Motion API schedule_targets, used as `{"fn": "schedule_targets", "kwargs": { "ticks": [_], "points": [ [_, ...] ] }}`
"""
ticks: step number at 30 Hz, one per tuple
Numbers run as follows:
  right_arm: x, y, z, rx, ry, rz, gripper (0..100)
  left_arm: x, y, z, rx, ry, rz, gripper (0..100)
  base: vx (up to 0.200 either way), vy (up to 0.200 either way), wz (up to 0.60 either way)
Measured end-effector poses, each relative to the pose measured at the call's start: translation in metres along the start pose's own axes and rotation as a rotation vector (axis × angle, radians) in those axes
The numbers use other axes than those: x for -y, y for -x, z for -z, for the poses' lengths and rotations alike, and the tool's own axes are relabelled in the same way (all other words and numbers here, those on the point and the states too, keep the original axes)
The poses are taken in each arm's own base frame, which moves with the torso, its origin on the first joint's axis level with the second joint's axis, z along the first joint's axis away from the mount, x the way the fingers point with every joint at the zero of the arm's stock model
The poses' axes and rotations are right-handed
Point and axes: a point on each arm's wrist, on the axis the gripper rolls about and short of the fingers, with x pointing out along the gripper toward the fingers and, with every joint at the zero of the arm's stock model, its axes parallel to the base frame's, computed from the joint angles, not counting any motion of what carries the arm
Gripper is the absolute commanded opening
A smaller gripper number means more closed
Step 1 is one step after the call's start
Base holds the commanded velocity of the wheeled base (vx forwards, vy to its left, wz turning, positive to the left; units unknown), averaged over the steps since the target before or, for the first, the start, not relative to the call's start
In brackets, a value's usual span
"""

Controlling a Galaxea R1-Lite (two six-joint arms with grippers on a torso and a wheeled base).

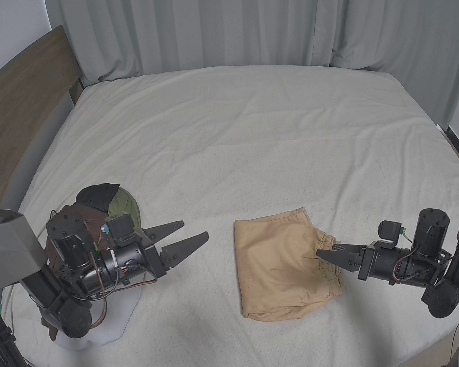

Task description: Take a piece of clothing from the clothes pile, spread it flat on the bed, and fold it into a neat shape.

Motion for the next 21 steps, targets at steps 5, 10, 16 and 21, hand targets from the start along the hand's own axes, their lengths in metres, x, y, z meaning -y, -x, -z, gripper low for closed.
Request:
{"fn": "schedule_targets", "kwargs": {
  "ticks": [5, 10, 16, 21],
  "points": [
    [-0.001, 0.0, 0.002, -0.007, 0.0, -0.002, 100, -0.003, 0.028, -0.003, -0.015, -0.103, -0.016, 100, 0.0, 0.0, 0.0],
    [-0.002, -0.001, 0.003, -0.013, -0.001, -0.003, 100, 0.0, 0.05, 0.002, -0.062, -0.179, 0.036, 100, 0.0, 0.0, 0.0],
    [-0.003, -0.001, 0.005, -0.015, 0.001, 0.0, 100, -0.007, 0.076, 0.001, -0.076, -0.351, 0.119, 100, 0.0, 0.0, 0.0],
    [0.0, -0.003, 0.009, -0.031, -0.008, 0.016, 100, -0.018, 0.091, 0.001, -0.071, -0.476, 0.095, 100, 0.0, 0.0, 0.0]
  ]
}}
